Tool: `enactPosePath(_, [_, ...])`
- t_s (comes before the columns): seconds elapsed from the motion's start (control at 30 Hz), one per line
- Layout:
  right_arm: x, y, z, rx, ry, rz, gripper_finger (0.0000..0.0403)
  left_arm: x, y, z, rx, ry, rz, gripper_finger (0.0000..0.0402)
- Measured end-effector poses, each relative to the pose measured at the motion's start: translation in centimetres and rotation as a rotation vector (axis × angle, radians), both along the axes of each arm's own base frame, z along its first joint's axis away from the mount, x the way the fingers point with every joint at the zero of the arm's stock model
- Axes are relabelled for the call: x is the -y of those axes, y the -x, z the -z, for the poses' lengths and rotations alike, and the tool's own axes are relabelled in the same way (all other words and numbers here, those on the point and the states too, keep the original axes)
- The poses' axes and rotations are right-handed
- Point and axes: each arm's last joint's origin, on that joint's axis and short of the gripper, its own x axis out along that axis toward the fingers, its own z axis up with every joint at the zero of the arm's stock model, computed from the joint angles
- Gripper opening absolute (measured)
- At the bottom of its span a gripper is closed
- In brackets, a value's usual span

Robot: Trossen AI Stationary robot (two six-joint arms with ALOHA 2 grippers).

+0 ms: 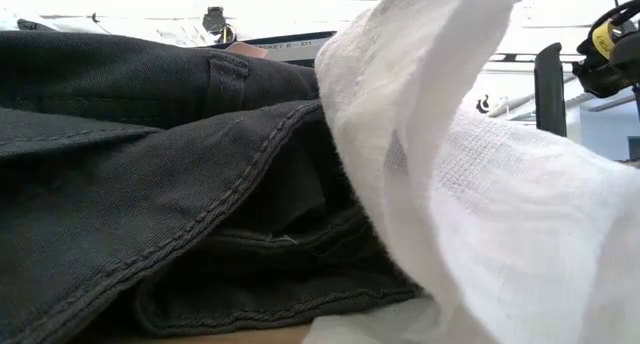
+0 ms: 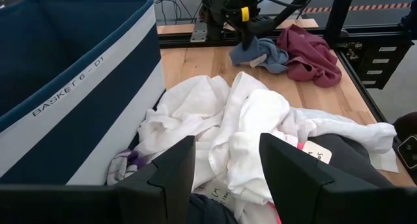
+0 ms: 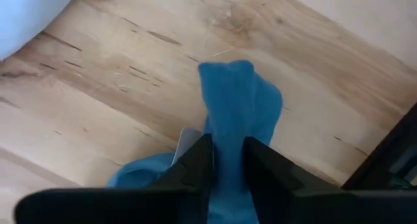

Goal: Sort clothes
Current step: Move the blue sock to the right of the table, then move the blue and gray sock to the right of the table

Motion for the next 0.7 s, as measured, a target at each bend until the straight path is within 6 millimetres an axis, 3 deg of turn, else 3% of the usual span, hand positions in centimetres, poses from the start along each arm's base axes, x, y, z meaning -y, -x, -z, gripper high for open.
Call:
enactPosePath(0.2, [-0.1, 0.1, -0.5, -0.005, -0.057, -0.006, 0.0106, 0.0, 0.0, 0.0, 0.0, 0.0, 0.0, 0.0182])
enactPosePath(0.43, [-0.2, -0.4, -2.7, 0.036, -0.052, 0.003, 0.0111, 0.0, 0.0, 0.0, 0.0, 0.0, 0.0, 0.0182])
enactPosePath(0.7, [-0.4, -2.3, -5.6, 0.294, 0.036, -0.022, 0.0112, 0.0, 0.0, 0.0, 0.0, 0.002, -0.001, 0.0182])
